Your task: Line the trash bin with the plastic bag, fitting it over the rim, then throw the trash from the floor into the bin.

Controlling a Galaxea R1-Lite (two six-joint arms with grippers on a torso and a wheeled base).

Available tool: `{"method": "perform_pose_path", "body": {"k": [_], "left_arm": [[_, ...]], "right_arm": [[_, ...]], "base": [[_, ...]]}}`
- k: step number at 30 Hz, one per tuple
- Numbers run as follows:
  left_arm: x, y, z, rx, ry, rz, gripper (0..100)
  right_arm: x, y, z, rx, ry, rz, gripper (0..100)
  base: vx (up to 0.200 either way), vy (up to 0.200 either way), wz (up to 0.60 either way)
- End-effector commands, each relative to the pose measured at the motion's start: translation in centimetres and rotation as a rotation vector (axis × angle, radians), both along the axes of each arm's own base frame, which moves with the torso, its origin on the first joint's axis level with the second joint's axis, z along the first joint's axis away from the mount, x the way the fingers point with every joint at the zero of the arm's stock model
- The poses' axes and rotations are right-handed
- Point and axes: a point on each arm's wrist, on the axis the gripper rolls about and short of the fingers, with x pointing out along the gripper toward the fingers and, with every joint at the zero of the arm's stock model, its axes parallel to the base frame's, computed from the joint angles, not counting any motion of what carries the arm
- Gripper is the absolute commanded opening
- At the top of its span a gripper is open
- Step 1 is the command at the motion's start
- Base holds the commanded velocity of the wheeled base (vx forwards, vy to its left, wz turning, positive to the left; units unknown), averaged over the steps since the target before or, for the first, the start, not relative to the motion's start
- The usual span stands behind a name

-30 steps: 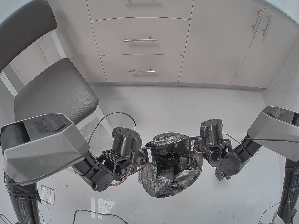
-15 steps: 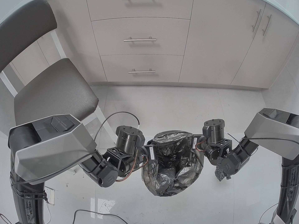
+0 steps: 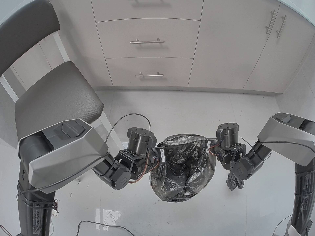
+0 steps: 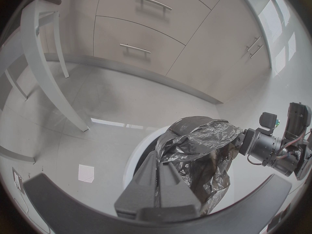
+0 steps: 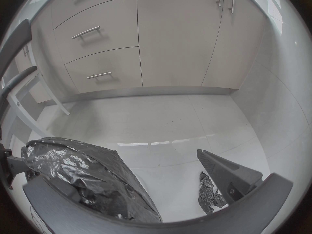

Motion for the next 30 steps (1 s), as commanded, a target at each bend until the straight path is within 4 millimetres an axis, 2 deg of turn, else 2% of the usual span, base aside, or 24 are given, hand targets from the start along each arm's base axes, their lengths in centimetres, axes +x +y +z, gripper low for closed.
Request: {"method": "perform_pose_path", "body": {"k": [1,21,30], "left_arm": [[0.7,0.2,-0.3,0.007,0.008,0.014,0],[2.9,0.7,0.1,0.014,0.025,0.047,0],[3.9,1.2,0.4,0.03,0.048,0.063,0]], "right_arm": [[0.7,0.0,-0.4,0.005,-0.005,-0.007,100],[2.0,0.7,-1.2,0.008,-0.049,0.002,100],[3.3,0.7,-1.3,-0.015,-0.067,-0.001,100]], "base": [[0.0,0.0,0.0],[0.0,0.0,0.0],[0.0,0.0,0.0]]}}
